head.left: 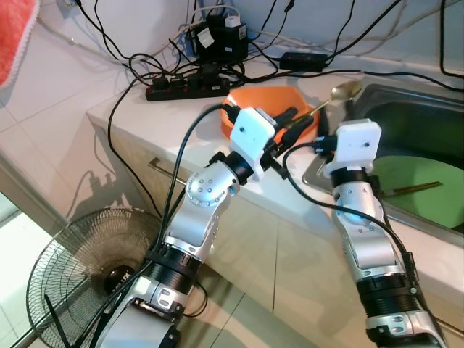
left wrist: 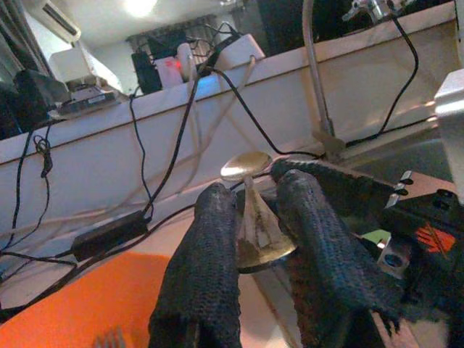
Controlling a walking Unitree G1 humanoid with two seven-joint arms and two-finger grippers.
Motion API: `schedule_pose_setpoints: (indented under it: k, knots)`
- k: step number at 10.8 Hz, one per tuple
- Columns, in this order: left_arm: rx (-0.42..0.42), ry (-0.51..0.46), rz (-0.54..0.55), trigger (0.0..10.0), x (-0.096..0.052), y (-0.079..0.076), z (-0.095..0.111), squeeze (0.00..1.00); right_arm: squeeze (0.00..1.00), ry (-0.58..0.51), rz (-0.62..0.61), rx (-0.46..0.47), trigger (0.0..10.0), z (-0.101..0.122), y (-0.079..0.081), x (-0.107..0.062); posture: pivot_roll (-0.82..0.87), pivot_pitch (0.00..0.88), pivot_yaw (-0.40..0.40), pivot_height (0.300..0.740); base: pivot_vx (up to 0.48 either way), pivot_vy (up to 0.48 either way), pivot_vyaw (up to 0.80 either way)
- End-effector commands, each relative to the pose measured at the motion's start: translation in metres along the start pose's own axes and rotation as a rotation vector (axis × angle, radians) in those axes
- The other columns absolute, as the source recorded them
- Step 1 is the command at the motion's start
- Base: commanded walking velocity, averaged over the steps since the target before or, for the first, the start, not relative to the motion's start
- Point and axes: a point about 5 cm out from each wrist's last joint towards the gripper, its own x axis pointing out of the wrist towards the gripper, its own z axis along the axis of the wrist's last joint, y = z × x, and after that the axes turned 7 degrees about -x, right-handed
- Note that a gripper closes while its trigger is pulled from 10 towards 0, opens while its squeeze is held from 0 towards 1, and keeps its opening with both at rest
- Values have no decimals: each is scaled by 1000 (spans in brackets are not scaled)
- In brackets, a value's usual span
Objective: Kitchen organization
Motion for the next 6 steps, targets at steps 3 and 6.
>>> schedule_pose_setpoints:
  k: [3,6]
  knots:
    - [-10,-14,16,10000,-2,5,5,0,0,-53,109,-83,10000,6,4,-1,43,17,130,740,0,0,0]
    - [-10,-14,16,10000,-2,5,5,0,0,-53,109,-83,10000,6,4,-1,43,17,130,740,0,0,0]
